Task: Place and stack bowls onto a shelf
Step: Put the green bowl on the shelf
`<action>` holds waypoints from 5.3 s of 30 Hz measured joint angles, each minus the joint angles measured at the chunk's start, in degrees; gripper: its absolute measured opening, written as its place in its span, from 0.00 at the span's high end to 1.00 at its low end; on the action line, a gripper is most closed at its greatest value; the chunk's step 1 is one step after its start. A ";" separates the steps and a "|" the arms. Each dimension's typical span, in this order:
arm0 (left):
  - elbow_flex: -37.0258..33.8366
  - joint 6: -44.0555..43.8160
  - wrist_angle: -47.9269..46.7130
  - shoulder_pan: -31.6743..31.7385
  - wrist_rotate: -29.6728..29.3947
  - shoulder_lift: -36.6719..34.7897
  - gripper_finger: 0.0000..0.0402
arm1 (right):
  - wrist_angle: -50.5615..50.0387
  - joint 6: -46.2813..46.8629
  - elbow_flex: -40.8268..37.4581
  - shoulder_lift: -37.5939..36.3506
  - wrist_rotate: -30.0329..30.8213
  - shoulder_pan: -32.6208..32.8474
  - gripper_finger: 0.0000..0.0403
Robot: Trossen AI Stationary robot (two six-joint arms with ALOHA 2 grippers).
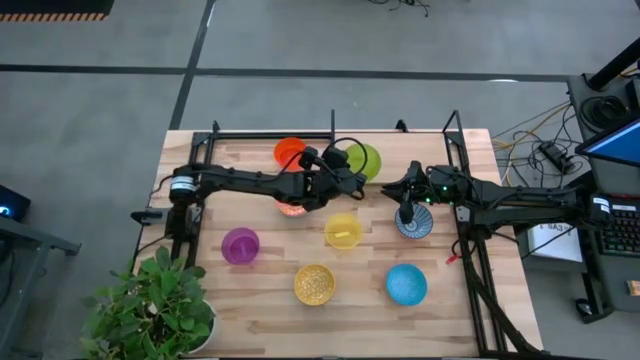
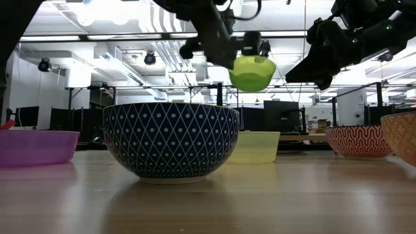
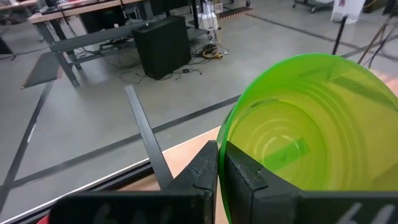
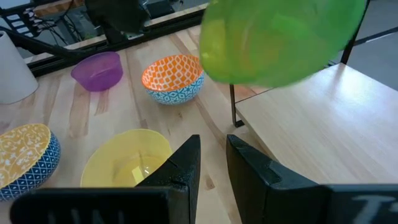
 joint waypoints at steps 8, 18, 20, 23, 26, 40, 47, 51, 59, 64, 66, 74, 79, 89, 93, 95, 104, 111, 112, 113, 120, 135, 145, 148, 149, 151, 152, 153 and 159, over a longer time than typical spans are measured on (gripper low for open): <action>0.00 0.00 1.28 1.19 0.11 1.79 1.00 | 0.00 0.03 0.00 0.00 0.00 -0.01 0.83; 0.00 -0.01 1.57 0.96 0.70 1.84 1.00 | 0.01 -0.33 0.00 0.00 0.00 0.00 0.83; 0.00 -0.02 1.73 0.76 1.17 1.84 1.00 | -0.01 -0.24 0.00 0.00 0.00 -0.01 0.83; 0.00 0.00 1.80 0.73 1.77 1.84 1.00 | -0.18 0.64 0.00 0.00 -1.22 -0.01 0.83; 0.00 0.20 1.36 0.73 2.96 1.85 1.00 | -0.44 0.43 0.16 -0.46 -4.58 0.00 0.83; 0.00 1.73 -0.69 1.23 8.60 1.94 1.00 | -3.01 7.55 5.45 -4.55 -9.05 0.03 0.83; -0.02 1.33 -0.66 1.34 4.85 2.76 1.00 | -6.09 8.04 5.51 -4.90 -9.04 0.03 0.83; -0.04 1.39 -0.46 1.45 4.72 3.26 1.00 | -7.37 7.67 5.49 -4.87 -9.05 0.03 0.83; -0.04 0.03 2.05 1.95 3.65 4.30 1.00 | -7.11 5.66 5.49 -4.92 -9.04 0.03 0.83; -0.04 -0.27 2.38 1.95 3.07 6.03 1.00 | -7.71 5.43 5.44 -4.90 -9.05 0.03 0.83; -0.04 -0.58 3.14 1.98 2.53 6.59 1.00 | -7.69 5.14 5.44 -4.92 -9.03 0.03 0.83; -0.04 -0.16 5.47 2.30 1.65 8.73 1.00 | -7.68 4.32 5.44 -4.92 -9.05 0.03 0.83; -0.04 -0.55 5.59 2.66 1.46 9.27 1.00 | -7.66 4.03 5.44 -4.92 -9.05 0.01 0.83; -0.04 -2.19 6.08 3.43 1.58 9.27 0.92 | -7.64 3.24 5.44 -4.92 -9.03 0.01 0.83; -0.02 -2.38 7.33 3.73 1.46 9.27 0.90 | -7.64 3.21 5.44 -4.92 -9.03 0.01 0.83; -0.04 -2.38 7.87 3.79 1.44 9.27 0.89 | -7.63 3.21 5.44 -4.92 -9.03 0.01 0.83; -0.04 -5.30 9.04 3.94 1.09 9.27 0.88 | -7.62 3.12 5.44 -4.92 -9.03 0.01 0.83; -0.02 -5.14 9.26 3.99 1.16 9.27 0.88 | -7.64 3.22 5.44 -4.90 -9.04 0.01 0.83; -0.02 -4.98 9.28 3.99 1.20 9.27 0.88 | -7.73 3.51 5.44 -4.90 -9.11 0.01 0.83; -0.02 -4.86 9.28 3.99 1.29 9.27 0.88 | -7.97 3.67 5.44 -4.87 -9.54 0.01 0.83; -0.13 -0.05 8.98 2.34 2.15 7.84 0.87 | -11.05 1.60 5.44 -3.10 -11.52 0.01 0.83; -0.07 24.02 -0.85 -8.39 13.26 -7.41 0.87 | -12.82 18.90 12.33 17.05 -5.57 0.01 0.71; -0.09 23.57 -11.54 -14.55 8.58 -11.51 0.87 | -25.52 23.10 23.58 35.02 -0.82 0.29 0.71; -0.13 22.83 -14.69 -16.00 7.08 -13.41 0.87 | -25.32 23.51 24.59 38.37 0.13 0.38 0.72; -0.13 22.31 -15.43 -16.37 6.28 -14.06 0.88 | -25.39 23.76 24.81 39.27 0.78 0.38 0.73; -0.15 21.33 -17.46 -17.21 4.10 -15.21 0.88 | -25.53 23.82 25.22 40.84 2.18 0.38 0.73; -0.15 20.97 -18.14 -17.57 2.99 -15.60 0.88 | -25.43 23.82 25.42 41.40 2.67 0.38 0.74; -0.17 20.62 -19.03 -17.95 1.95 -15.81 0.88 | -25.42 23.80 25.67 41.95 3.32 0.39 0.74; -0.24 19.39 -20.52 -19.29 0.03 -16.90 0.88 | -25.26 23.76 26.36 43.62 3.42 0.40 0.74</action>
